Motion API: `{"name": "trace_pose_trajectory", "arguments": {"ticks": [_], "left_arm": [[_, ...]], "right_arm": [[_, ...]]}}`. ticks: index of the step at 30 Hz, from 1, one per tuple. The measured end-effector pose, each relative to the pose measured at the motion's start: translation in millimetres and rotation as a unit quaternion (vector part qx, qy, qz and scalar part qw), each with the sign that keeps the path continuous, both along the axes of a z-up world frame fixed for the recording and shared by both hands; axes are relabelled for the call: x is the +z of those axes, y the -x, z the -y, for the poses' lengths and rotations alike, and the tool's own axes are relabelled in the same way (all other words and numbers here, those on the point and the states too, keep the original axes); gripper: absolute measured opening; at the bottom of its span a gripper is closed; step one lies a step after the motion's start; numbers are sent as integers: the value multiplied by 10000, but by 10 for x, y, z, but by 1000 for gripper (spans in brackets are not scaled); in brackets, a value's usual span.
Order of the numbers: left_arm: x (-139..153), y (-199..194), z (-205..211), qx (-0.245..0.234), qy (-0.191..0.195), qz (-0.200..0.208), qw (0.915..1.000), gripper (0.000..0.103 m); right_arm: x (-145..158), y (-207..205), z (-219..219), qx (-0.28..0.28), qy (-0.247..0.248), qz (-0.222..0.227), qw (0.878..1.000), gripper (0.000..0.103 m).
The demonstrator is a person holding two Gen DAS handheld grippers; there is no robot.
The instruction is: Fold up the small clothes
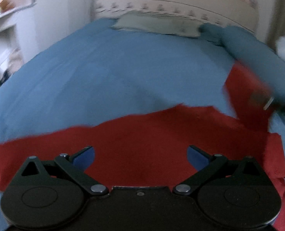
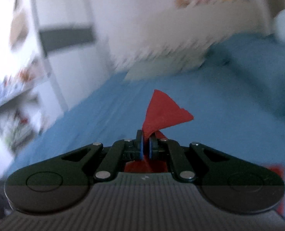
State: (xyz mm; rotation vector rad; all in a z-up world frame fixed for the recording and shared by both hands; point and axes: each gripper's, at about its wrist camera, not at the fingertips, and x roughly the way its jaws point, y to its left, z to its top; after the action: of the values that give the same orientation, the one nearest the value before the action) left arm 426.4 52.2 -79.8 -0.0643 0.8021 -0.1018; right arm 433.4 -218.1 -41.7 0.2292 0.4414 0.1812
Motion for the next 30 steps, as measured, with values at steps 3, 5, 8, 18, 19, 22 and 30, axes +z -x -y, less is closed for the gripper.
{"name": "trace_pose_trajectory", "arguments": {"ticks": [3,5,8,18,19,22,30], "left_arm": [[-189,36,-314,93,234,-174,9995,103],[-299,79,-468,186,384,-237,9988,103],[-367,146,-570,198,590,-188,9979,103],[-383,66,-490,-18,966,-254,9950,103],[-390,58,-443,-60,1019,-276,9944,103],[-439,60,-258,-244,1185,-373,9920,103],[-646,19,271,-280,911,-226,9952,89]], "right_arm": [[-624,-106,-633,354,415,-541,9970,21],[-988,-90,-929,428,679,-858,9931,21],[-1291,-1,-1169,435,980,-1010,9891,21],[-1361,101,-1195,887,1443,-856,9818,78],[-1312,144,-1151,869,1505,-801,9815,90],[-1165,401,-940,844,1686,-577,9804,93],[-1031,1172,-116,622,1396,-629,9862,98]]}}
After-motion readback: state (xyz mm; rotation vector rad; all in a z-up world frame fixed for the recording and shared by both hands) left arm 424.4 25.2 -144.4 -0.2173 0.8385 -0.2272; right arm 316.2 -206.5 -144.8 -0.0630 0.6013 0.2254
